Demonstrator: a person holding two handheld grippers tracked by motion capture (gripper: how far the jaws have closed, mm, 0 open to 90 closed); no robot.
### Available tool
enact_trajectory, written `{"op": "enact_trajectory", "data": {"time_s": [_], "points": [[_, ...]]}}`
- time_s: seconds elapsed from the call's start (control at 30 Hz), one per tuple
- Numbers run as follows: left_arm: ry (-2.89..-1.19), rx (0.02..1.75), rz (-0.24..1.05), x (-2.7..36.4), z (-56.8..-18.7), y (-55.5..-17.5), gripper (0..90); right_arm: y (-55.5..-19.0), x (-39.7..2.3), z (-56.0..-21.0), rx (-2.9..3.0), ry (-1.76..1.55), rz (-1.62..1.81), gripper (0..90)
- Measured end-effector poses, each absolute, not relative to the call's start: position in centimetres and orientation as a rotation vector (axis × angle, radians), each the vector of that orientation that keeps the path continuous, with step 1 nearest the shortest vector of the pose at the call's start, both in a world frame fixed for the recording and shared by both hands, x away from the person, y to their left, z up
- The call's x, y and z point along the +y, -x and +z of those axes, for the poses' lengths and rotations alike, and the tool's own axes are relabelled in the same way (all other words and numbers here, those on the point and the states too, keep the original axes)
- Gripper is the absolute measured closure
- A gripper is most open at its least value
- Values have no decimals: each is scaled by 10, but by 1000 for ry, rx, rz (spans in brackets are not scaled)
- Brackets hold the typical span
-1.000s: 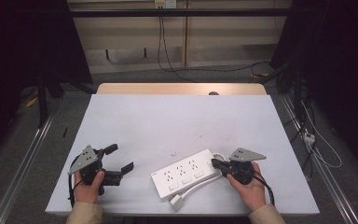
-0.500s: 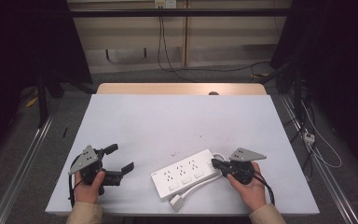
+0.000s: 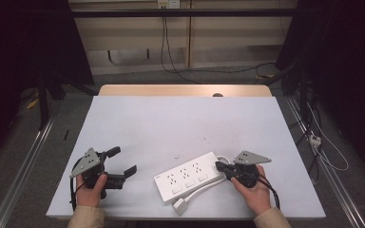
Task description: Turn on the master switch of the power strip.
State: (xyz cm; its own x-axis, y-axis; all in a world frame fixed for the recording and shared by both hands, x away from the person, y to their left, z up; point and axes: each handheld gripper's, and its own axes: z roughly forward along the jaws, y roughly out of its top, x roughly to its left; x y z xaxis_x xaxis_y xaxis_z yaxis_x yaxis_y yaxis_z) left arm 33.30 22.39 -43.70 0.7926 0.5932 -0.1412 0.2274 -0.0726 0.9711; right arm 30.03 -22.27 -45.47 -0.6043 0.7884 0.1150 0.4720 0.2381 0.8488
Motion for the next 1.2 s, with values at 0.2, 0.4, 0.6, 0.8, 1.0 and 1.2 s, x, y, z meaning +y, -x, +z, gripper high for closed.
{"op": "enact_trajectory", "data": {"time_s": [0.2,0.4,0.6,0.8,1.0,1.2], "points": [[-1651,658,340,224,-437,-333,26,-300,-223,-455,2180,-1176,1315,900],[-1646,658,343,225,-436,-333,26,-300,-223,-455,2178,-1178,1311,900],[-1647,656,343,224,-436,-333,26,-300,-222,-455,2177,-1175,1307,900],[-1643,658,347,225,-436,-333,26,-300,-222,-455,2175,-1178,1306,900],[-1643,658,346,225,-436,-333,26,-300,-222,-455,2175,-1176,1303,900],[-1646,657,349,224,-436,-333,27,-299,-221,-455,2174,-1175,1296,900]]}}
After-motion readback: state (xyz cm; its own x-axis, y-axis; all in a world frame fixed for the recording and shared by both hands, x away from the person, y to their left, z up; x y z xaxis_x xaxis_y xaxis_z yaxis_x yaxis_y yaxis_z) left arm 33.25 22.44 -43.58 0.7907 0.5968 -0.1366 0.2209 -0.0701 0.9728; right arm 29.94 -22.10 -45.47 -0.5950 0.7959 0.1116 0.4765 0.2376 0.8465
